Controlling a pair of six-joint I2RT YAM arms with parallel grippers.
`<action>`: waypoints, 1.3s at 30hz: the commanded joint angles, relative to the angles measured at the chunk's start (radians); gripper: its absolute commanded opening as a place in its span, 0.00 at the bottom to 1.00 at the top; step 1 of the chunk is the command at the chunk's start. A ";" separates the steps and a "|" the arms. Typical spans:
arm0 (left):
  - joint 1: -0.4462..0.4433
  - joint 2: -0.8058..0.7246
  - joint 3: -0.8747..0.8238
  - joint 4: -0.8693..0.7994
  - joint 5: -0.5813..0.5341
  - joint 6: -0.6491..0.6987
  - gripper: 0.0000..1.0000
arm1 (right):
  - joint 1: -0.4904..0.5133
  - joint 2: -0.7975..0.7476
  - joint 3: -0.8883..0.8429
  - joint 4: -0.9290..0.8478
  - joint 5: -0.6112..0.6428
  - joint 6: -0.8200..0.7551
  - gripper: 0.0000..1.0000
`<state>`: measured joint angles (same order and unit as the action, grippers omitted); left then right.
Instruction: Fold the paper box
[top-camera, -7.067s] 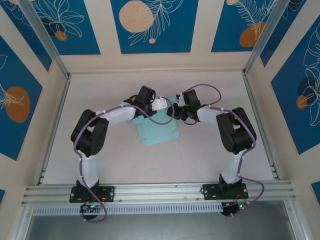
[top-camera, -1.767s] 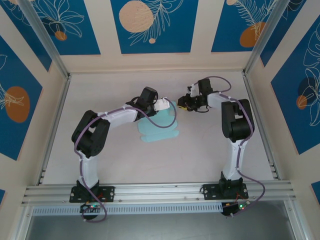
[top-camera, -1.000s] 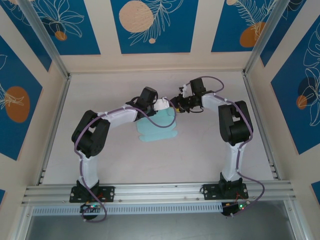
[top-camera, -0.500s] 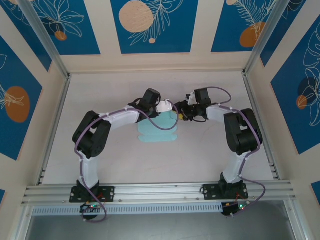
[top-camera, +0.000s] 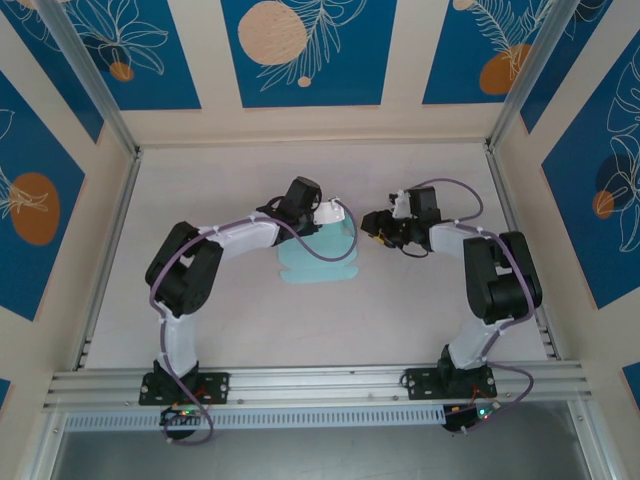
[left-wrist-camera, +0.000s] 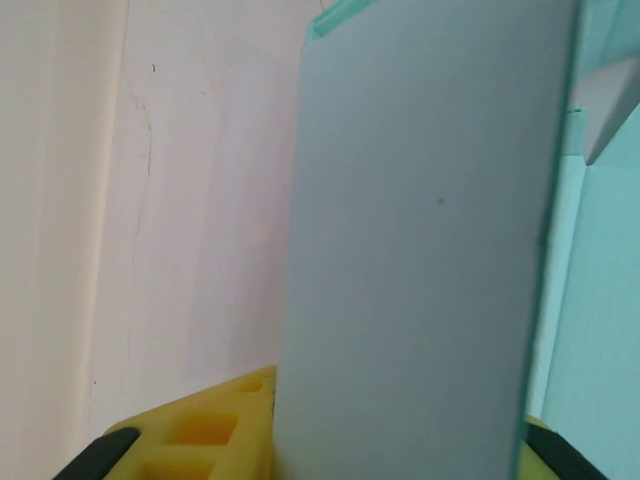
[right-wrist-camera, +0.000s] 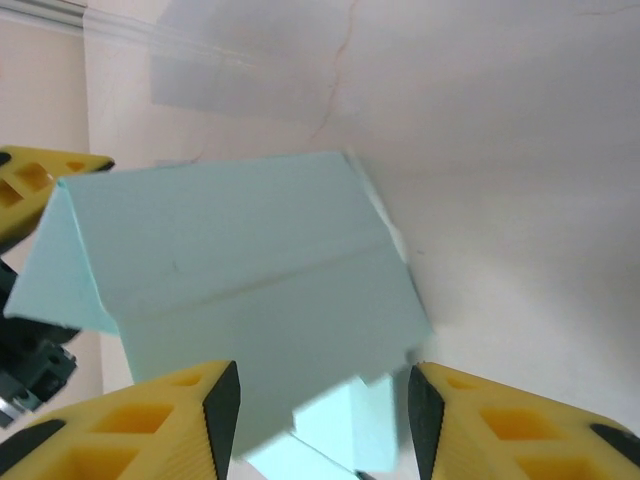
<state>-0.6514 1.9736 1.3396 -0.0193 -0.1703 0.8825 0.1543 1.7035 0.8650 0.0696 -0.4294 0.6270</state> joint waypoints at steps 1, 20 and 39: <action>0.001 0.039 -0.040 -0.042 0.014 0.010 0.25 | -0.005 -0.097 -0.037 -0.011 -0.026 -0.129 0.51; 0.001 0.025 -0.011 -0.082 0.015 0.003 0.25 | 0.193 -0.048 0.058 -0.143 0.339 -0.298 0.53; -0.004 0.042 -0.022 -0.065 -0.006 0.008 0.25 | 0.219 0.031 0.292 -0.321 0.363 -0.269 0.01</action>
<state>-0.6514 1.9736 1.3376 -0.0109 -0.1852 0.8997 0.3672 1.7416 1.0908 -0.2432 -0.0101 0.3229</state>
